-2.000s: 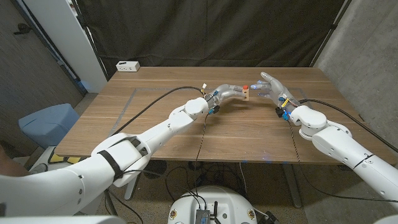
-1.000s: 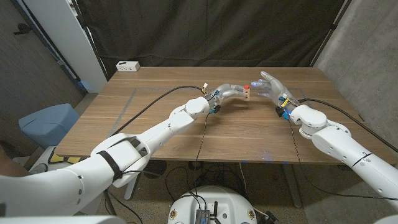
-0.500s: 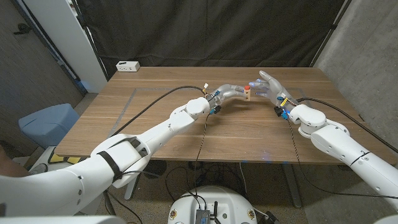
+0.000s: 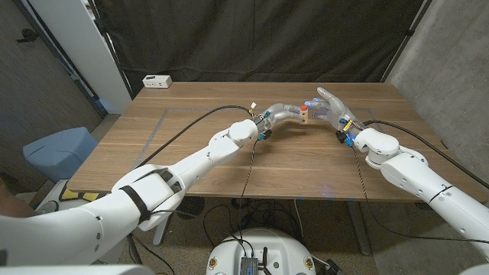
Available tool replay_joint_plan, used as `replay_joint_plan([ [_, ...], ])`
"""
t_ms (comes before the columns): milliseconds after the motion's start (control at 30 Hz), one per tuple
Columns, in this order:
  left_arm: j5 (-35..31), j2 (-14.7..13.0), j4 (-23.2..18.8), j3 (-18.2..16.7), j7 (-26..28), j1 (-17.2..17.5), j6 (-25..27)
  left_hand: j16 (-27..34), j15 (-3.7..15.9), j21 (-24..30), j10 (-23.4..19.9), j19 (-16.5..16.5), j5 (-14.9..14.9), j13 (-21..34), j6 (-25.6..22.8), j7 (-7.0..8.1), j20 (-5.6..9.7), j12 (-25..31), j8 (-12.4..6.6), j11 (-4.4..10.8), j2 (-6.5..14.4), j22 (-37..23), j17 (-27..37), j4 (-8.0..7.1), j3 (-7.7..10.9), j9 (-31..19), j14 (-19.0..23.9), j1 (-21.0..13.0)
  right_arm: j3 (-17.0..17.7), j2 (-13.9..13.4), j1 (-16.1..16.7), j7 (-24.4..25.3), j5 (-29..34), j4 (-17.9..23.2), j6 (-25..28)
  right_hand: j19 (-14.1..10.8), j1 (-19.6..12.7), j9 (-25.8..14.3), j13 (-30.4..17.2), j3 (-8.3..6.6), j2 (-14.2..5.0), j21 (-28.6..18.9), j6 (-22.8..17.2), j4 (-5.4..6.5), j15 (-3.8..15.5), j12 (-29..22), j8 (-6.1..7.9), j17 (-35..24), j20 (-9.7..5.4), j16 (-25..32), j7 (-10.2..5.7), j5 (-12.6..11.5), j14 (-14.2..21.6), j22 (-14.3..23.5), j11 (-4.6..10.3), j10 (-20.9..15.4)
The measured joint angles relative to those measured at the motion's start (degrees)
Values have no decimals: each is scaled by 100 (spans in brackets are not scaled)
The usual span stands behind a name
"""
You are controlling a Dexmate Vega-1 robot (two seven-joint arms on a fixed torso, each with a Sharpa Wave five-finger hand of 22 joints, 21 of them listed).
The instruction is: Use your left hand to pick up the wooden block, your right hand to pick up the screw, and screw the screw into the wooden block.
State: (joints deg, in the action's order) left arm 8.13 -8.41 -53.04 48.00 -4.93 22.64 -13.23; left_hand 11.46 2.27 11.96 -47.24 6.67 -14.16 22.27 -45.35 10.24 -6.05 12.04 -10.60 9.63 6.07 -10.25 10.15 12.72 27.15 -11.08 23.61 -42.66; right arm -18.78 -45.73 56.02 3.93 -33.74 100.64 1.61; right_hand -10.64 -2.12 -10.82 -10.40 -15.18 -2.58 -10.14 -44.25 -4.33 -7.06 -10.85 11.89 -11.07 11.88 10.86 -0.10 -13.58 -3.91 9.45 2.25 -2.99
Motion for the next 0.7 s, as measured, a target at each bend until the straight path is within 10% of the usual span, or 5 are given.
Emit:
replay_joint_plan([
  [700,11,29,93,1,2,-14,-25,0,0,0,6,0,3,-9,0,0,0,0,0,-5,23,0,0,0,0,4,0,-21,12,-7,61,114,-20,74,70,-75,-1,5,0,24,0,-28,-380,24,61,-41,89,16,-31,45,51,-22,105,0,20,-225],
])
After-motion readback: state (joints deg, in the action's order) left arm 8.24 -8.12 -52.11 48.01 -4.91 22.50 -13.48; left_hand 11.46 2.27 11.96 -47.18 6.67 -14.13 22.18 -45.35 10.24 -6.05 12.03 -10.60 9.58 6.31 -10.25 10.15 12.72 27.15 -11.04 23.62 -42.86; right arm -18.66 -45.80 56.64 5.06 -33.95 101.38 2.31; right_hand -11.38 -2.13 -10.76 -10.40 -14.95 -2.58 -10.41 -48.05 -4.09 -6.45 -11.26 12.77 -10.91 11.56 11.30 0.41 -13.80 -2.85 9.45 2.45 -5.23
